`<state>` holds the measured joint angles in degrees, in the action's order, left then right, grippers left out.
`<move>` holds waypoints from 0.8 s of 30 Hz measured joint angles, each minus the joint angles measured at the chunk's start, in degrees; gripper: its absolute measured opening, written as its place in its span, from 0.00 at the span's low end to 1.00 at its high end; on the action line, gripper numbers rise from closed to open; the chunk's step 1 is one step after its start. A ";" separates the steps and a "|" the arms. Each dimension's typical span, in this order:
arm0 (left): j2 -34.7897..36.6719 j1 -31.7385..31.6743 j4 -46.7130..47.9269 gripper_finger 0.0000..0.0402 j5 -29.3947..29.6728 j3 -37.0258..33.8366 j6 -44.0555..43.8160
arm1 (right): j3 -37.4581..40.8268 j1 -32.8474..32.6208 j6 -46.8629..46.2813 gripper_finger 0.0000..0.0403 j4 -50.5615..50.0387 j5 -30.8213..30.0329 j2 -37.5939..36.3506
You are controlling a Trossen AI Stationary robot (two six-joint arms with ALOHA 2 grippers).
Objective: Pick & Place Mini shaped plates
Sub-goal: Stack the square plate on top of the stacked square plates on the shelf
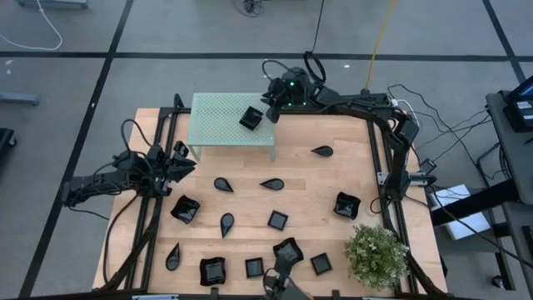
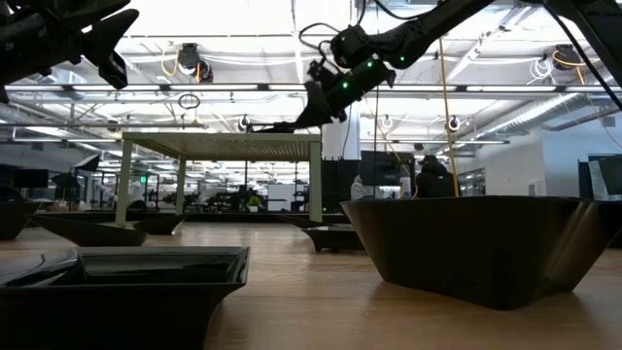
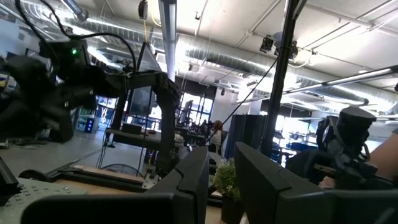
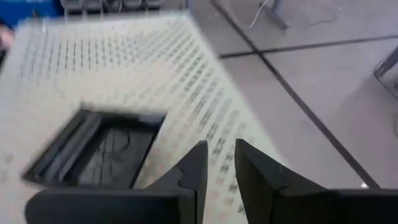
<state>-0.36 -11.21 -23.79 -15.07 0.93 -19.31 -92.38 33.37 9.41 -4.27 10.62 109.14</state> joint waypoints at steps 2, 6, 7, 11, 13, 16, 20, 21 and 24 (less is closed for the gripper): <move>0.00 0.00 0.00 0.20 0.00 0.02 0.00 | 0.00 0.24 -3.10 0.18 -1.19 0.93 -0.64; 0.00 0.00 0.00 0.20 0.00 0.00 -0.01 | 0.02 0.43 -10.01 0.18 -3.28 8.25 -0.74; 0.00 -0.02 0.00 0.20 0.00 0.00 0.00 | 0.02 0.43 -10.86 0.18 -3.62 9.10 -0.74; 0.00 -0.02 0.00 0.20 0.00 0.00 0.00 | 0.02 0.29 -13.18 0.22 -4.52 10.32 -0.74; 0.00 -0.01 0.00 0.20 0.00 0.02 -0.02 | 0.02 0.32 -15.04 0.26 -4.33 12.19 -0.74; 0.00 -0.02 0.00 0.20 0.00 0.02 0.00 | 0.02 0.30 -17.64 0.35 -3.91 13.52 -0.74; 0.00 -0.02 0.00 0.20 0.00 0.02 0.00 | 0.02 0.26 -19.40 0.43 -4.26 13.45 -0.74; 0.00 -0.02 0.00 0.20 0.00 0.01 -0.01 | 0.02 0.19 -19.43 0.44 -4.18 13.42 -0.73; 0.00 -0.02 0.00 0.20 0.00 0.02 -0.02 | 0.00 -0.17 -19.41 0.46 -3.62 11.98 0.08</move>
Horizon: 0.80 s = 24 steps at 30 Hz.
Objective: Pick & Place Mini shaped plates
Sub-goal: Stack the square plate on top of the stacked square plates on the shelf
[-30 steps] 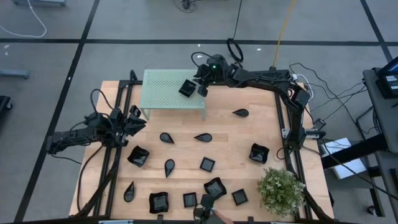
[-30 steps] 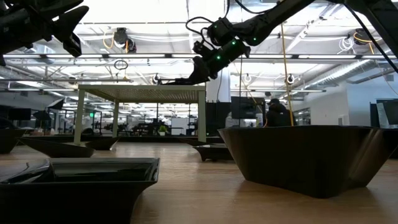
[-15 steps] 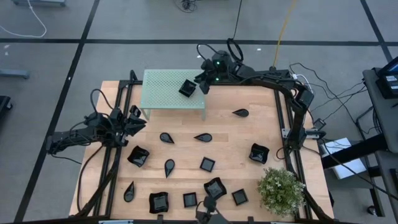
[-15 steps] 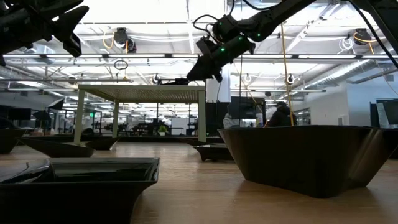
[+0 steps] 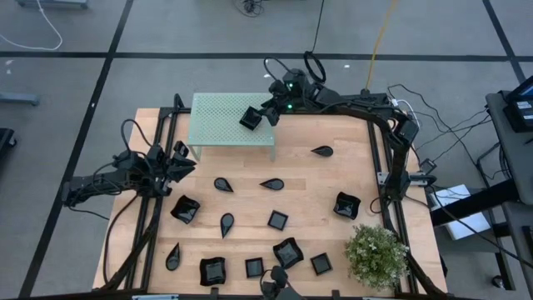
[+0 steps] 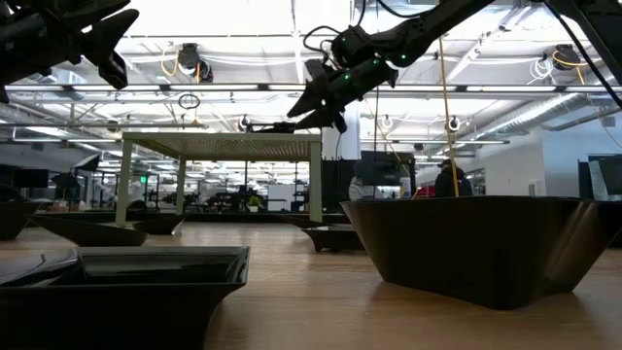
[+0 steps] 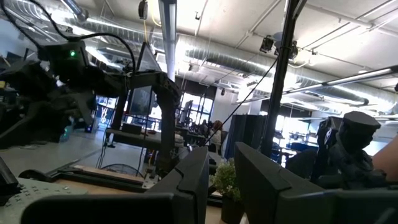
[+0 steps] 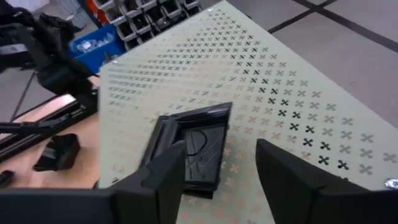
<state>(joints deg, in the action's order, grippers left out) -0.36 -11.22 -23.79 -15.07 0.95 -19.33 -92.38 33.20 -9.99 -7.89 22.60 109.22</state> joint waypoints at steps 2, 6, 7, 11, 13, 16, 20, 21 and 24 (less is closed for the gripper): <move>0.00 0.01 0.00 0.20 0.01 -0.01 0.01 | 0.09 -0.07 0.05 0.45 -0.56 -1.42 0.19; 0.00 0.01 0.01 0.20 0.00 -0.02 0.01 | 0.00 -0.17 0.14 0.43 0.05 -1.71 0.23; 0.00 0.00 0.02 0.20 0.00 -0.02 0.02 | 0.00 -0.25 0.13 0.42 0.04 -1.76 0.33; 0.00 0.02 0.00 0.20 0.00 -0.02 0.02 | 0.02 -0.30 0.13 0.39 -0.33 -1.78 0.45; 0.00 0.02 0.00 0.20 0.00 -0.01 0.01 | 0.00 -0.32 -0.41 0.37 -0.63 -1.73 0.43; 0.00 0.00 0.00 0.20 0.00 0.00 0.02 | 0.02 -0.32 -1.49 0.35 -1.87 -1.78 0.45; 0.00 0.00 0.00 0.20 0.00 -0.02 0.02 | 0.02 -0.32 -1.44 0.34 -1.73 -1.75 0.43; 0.00 0.02 0.00 0.20 0.00 0.00 0.01 | 0.02 -0.32 -1.45 0.33 -1.94 -1.75 0.43; 0.00 0.00 0.00 0.20 0.00 -0.02 0.01 | 0.02 -0.32 -2.33 0.33 -1.86 -1.59 0.43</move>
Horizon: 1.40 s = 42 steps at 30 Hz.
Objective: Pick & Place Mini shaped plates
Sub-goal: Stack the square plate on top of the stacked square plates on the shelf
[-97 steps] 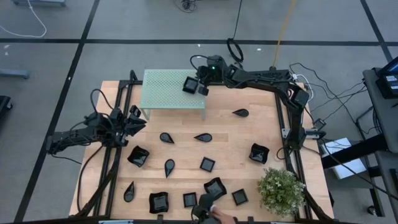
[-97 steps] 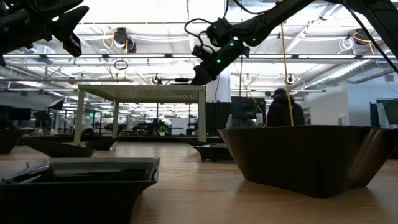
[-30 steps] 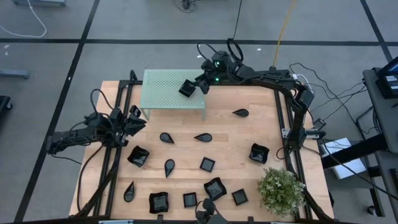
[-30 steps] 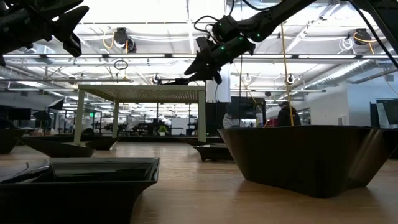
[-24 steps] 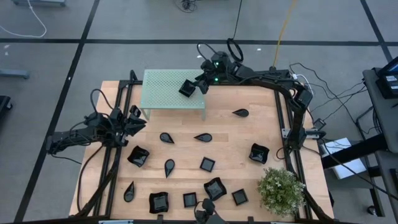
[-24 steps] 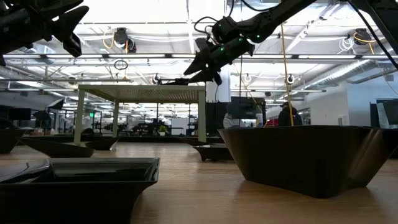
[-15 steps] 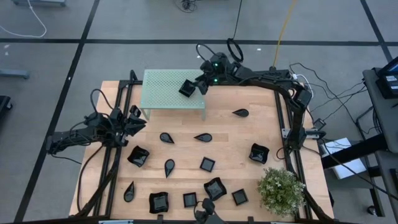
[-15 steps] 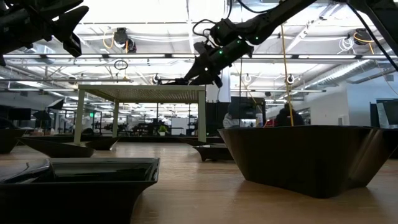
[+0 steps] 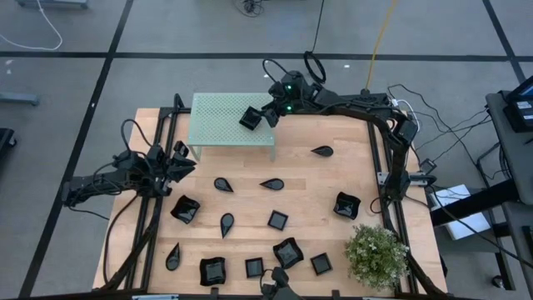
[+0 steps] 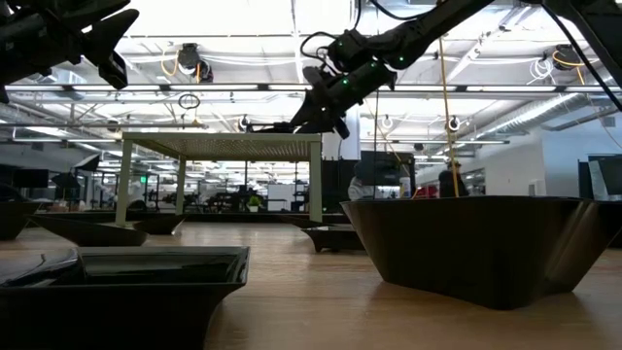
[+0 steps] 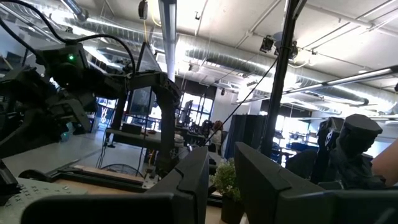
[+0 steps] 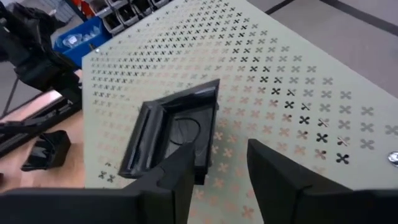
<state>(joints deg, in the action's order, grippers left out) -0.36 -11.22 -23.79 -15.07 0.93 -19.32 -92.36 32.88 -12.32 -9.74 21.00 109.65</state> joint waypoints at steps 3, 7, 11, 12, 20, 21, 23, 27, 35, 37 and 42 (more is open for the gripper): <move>0.00 0.01 0.01 0.20 0.00 0.00 0.00 | 0.00 -0.04 -0.66 0.31 -0.30 0.07 0.00; 0.00 0.00 0.01 0.20 0.00 0.00 0.01 | 0.00 -0.30 -0.69 0.27 -0.37 0.10 0.00; 0.00 0.00 0.02 0.20 0.00 0.00 -0.01 | 0.00 -0.37 -0.76 0.21 -0.42 0.25 0.02; 0.00 0.00 0.00 0.20 0.00 0.02 0.01 | 0.00 -0.37 -0.93 0.19 -0.39 0.26 0.01; 0.00 0.00 0.00 0.20 0.00 0.00 0.01 | 0.00 -0.37 -1.80 0.03 -0.37 0.28 0.02; 0.00 0.01 0.00 0.20 0.00 0.00 0.01 | 0.00 -0.37 -1.83 0.02 -0.34 0.28 0.01; 0.00 0.00 0.00 0.20 0.00 0.01 0.01 | 0.00 -0.37 -2.03 0.01 0.02 0.31 0.00; 0.00 0.02 0.02 0.20 0.00 0.02 -0.01 | 0.00 -0.37 -2.49 0.00 1.05 0.32 0.02; 0.00 0.02 0.00 0.20 0.00 0.02 -0.01 | 0.00 -0.37 -6.57 0.00 5.82 6.13 0.02; 0.00 0.02 0.00 0.20 0.00 0.00 0.00 | 0.00 -0.37 -6.53 0.00 5.76 6.33 0.02; 0.00 0.00 0.02 0.20 0.00 0.00 0.01 | 0.00 -0.37 -6.00 0.00 4.57 7.20 0.02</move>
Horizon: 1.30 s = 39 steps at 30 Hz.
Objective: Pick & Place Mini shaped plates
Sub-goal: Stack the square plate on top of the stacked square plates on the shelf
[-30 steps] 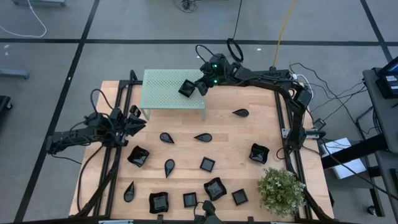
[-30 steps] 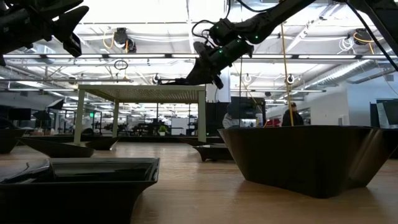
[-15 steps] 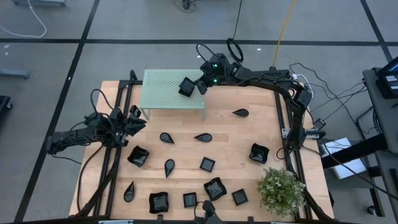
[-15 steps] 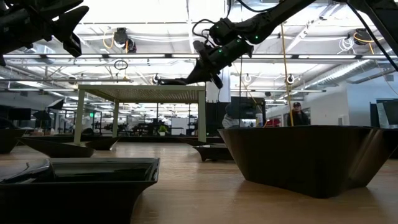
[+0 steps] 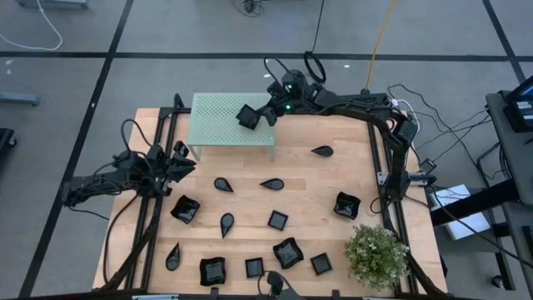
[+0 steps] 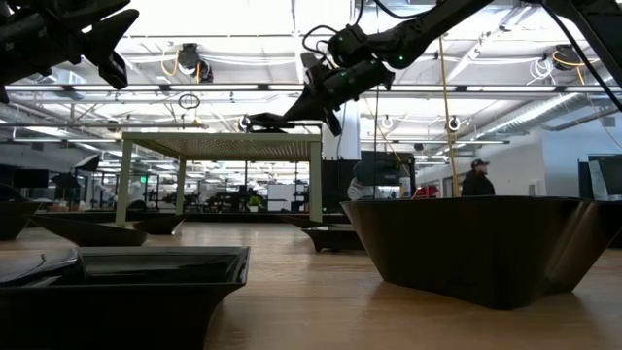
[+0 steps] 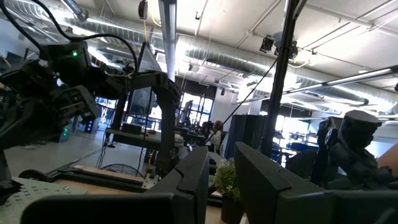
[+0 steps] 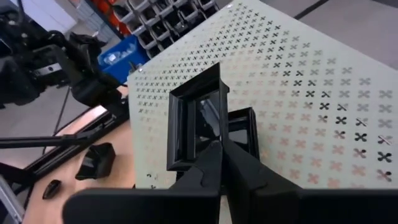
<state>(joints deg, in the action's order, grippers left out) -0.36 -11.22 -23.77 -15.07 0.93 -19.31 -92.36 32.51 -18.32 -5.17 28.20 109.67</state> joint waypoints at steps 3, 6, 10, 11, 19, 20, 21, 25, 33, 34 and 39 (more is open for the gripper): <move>0.00 0.01 -0.02 0.20 0.01 0.00 -0.01 | 0.00 0.09 0.12 0.00 -0.17 1.81 0.00; 0.00 0.01 -0.02 0.20 0.00 0.01 -0.01 | 0.00 0.09 0.13 0.00 -0.75 1.93 0.00; 0.00 0.01 -0.02 0.20 0.00 0.00 -0.02 | 0.00 0.07 1.34 0.00 -3.08 1.90 0.00; 0.00 0.01 -0.02 0.20 0.02 0.01 -0.02 | 0.00 0.07 1.58 0.00 -3.71 1.82 0.00; 0.00 0.01 -0.01 0.20 0.00 0.01 0.00 | 0.00 0.09 2.53 0.00 -3.74 1.58 0.00; 0.00 0.01 -0.02 0.20 0.00 0.02 -0.01 | 0.00 0.11 2.53 0.00 -3.78 1.58 0.00; 0.00 0.01 -0.01 0.20 0.00 0.00 0.00 | 0.00 0.11 2.53 0.00 -3.85 1.56 0.00; 0.00 0.02 0.00 0.20 0.00 0.02 -0.02 | 0.00 0.11 2.70 0.00 -4.13 1.61 0.00; 0.00 0.00 -0.02 0.20 0.00 0.02 -0.02 | 0.00 0.15 2.97 0.02 -4.16 1.70 0.00; 0.00 0.01 0.00 0.20 0.00 0.00 -0.01 | 0.00 0.15 2.97 0.03 -4.17 1.79 0.00; 0.00 0.02 -0.02 0.20 0.00 0.02 -0.02 | 0.00 0.36 3.62 0.12 -4.13 1.86 0.00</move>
<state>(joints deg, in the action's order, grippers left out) -0.36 -11.20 -23.79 -15.07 0.95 -19.33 -92.36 32.88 -14.70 -9.30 30.06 109.67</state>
